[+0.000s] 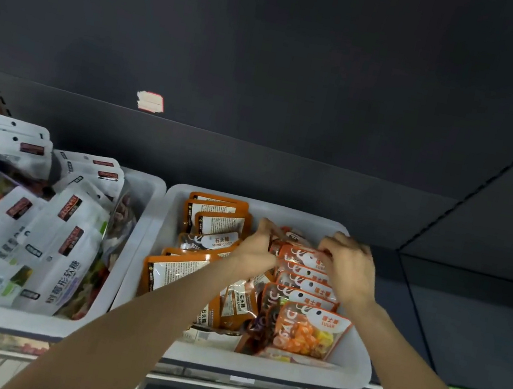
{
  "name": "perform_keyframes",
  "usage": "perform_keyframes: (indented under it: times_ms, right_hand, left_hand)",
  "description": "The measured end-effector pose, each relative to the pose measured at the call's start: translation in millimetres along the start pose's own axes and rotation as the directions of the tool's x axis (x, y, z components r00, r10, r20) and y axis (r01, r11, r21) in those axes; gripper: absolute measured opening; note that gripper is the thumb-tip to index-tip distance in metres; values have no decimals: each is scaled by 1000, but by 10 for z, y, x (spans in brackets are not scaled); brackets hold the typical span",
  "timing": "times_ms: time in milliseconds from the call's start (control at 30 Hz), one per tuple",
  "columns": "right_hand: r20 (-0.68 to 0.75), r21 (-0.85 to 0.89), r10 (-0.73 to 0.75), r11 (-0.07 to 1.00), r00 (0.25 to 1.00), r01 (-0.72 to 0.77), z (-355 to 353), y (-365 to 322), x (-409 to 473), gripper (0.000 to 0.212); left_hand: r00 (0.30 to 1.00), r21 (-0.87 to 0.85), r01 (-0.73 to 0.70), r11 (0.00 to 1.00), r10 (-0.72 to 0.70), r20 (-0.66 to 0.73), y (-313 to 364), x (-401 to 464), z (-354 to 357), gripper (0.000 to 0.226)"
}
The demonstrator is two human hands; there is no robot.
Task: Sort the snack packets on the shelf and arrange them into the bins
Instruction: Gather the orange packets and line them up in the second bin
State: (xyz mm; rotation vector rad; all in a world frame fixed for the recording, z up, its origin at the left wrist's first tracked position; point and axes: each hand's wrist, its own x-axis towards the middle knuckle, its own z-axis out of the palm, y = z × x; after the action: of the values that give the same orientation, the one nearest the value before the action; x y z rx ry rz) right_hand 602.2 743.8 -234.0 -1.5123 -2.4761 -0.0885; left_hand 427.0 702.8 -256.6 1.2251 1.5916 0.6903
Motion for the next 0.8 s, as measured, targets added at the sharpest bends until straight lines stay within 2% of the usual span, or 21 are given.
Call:
perform_keyframes:
  times_ms: [67, 133, 233, 333, 433, 533, 633, 733, 800]
  right_hand:
    - [69, 87, 76, 993, 995, -81, 60, -11, -81, 23]
    - [228, 136, 149, 974, 962, -183, 108, -3, -85, 47]
    - [285, 143, 72, 983, 956, -116, 93, -51, -27, 61]
    - [219, 219, 13, 974, 976, -62, 44, -237, -5, 56]
    - [200, 391, -6, 917, 980, -75, -4, -586, -5, 48]
    - [356, 452, -68, 885, 932, -108, 60, -946, 48, 48]
    - [514, 421, -74, 890, 855, -176, 176, -1178, 101, 41]
    - [550, 415, -83, 891, 831, -185, 206, -1261, 124, 33]
    - [570, 399, -126, 906, 812, -139, 183, -1242, 143, 36]
  left_hand:
    - [999, 15, 20, 1000, -21, 40, 32, 11, -9, 64]
    - [999, -37, 12, 999, -11, 43, 100, -7, 0, 68]
    - [995, -18, -73, 997, 72, -72, 187, -101, -40, 64]
    - [967, 168, -148, 975, 178, -180, 115, -271, -249, 52]
    - [952, 293, -98, 951, 176, -251, -117, -492, -566, 40]
    - [966, 494, -29, 869, 151, -208, -392, -671, -784, 48]
    - [989, 563, 1, 827, 83, -124, -516, -778, -865, 53]
    - [995, 648, -13, 762, 71, -63, -540, -784, -855, 58]
    - [992, 625, -11, 781, 86, -90, -566, -730, -862, 67]
